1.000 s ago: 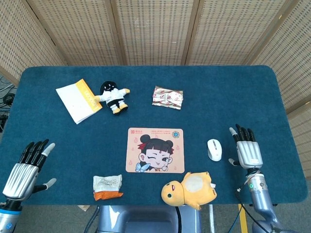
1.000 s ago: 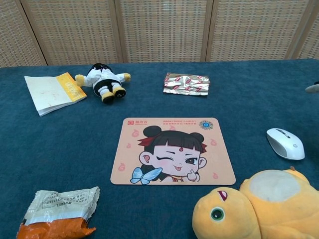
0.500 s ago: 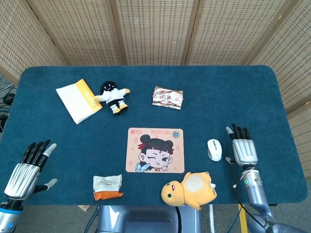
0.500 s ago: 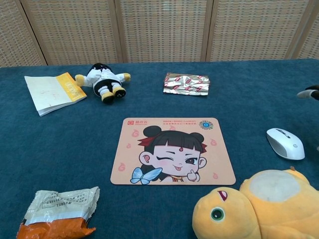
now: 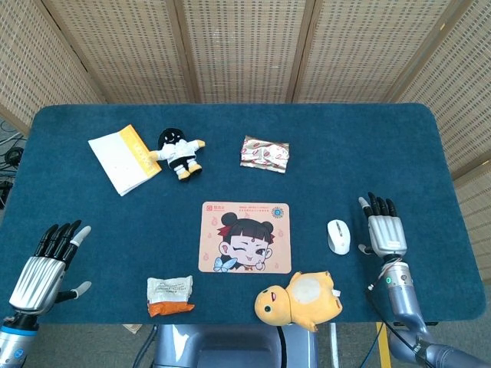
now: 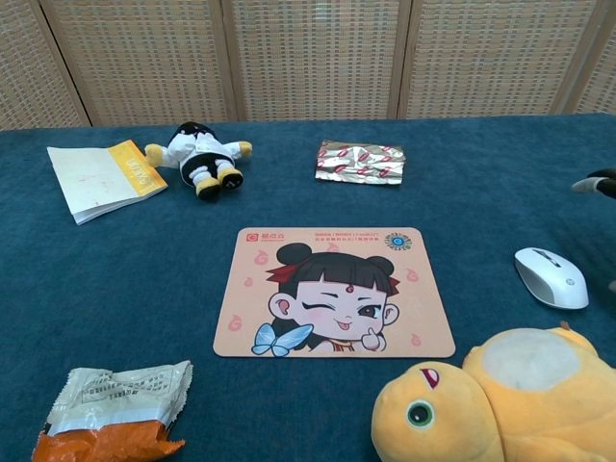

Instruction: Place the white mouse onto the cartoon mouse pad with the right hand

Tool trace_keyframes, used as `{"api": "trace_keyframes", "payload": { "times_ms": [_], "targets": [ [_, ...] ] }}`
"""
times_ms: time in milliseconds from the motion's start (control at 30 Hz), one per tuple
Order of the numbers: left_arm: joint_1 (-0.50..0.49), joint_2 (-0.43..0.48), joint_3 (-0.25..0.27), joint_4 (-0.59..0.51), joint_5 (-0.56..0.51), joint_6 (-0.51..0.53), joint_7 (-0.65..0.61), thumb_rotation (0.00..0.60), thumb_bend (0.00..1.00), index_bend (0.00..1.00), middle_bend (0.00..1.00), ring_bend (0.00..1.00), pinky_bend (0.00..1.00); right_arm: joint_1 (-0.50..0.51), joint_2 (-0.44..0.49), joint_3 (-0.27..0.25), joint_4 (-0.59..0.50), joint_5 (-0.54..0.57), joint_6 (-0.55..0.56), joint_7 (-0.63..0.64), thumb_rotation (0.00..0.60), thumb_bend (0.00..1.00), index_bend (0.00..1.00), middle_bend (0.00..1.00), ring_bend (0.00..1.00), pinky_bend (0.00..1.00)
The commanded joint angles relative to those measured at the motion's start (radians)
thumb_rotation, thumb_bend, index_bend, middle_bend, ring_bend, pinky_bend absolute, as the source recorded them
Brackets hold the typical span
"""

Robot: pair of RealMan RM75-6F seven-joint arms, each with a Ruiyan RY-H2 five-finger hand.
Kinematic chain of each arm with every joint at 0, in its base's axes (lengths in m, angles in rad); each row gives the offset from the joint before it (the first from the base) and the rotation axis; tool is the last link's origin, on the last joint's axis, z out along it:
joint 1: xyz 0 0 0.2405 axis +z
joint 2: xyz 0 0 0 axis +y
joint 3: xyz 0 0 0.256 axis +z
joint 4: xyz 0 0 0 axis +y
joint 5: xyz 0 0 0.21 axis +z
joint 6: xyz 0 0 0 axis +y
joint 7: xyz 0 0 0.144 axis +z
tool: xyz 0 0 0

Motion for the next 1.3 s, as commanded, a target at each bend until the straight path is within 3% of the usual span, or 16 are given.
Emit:
{"api": "trace_keyframes", "payload": {
  "times_ms": [33, 567, 1300],
  "targets": [
    [0.001, -0.001, 0.002, 0.000, 0.002, 0.000, 0.001, 0.600, 0.05, 0.00, 0.00, 0.00, 0.00, 0.002, -0.007, -0.001, 0.004, 0.000, -0.001, 0.004, 0.600, 0.00, 0.00, 0.00, 0.00, 0.00],
    [-0.008, -0.022, 0.032, 0.006, 0.037, -0.031, 0.034, 0.600, 0.05, 0.00, 0.00, 0.00, 0.00, 0.038, -0.055, 0.006, -0.001, -0.008, 0.011, -0.009, 0.600, 0.00, 0.00, 0.00, 0.00, 0.00],
    [-0.007, -0.013, 0.016, 0.003, 0.017, -0.012, 0.013, 0.600, 0.05, 0.00, 0.00, 0.00, 0.00, 0.083, -0.078, 0.025, -0.055, 0.005, 0.015, -0.059, 0.600, 0.00, 0.00, 0.00, 0.00, 0.00]
  ]
}}
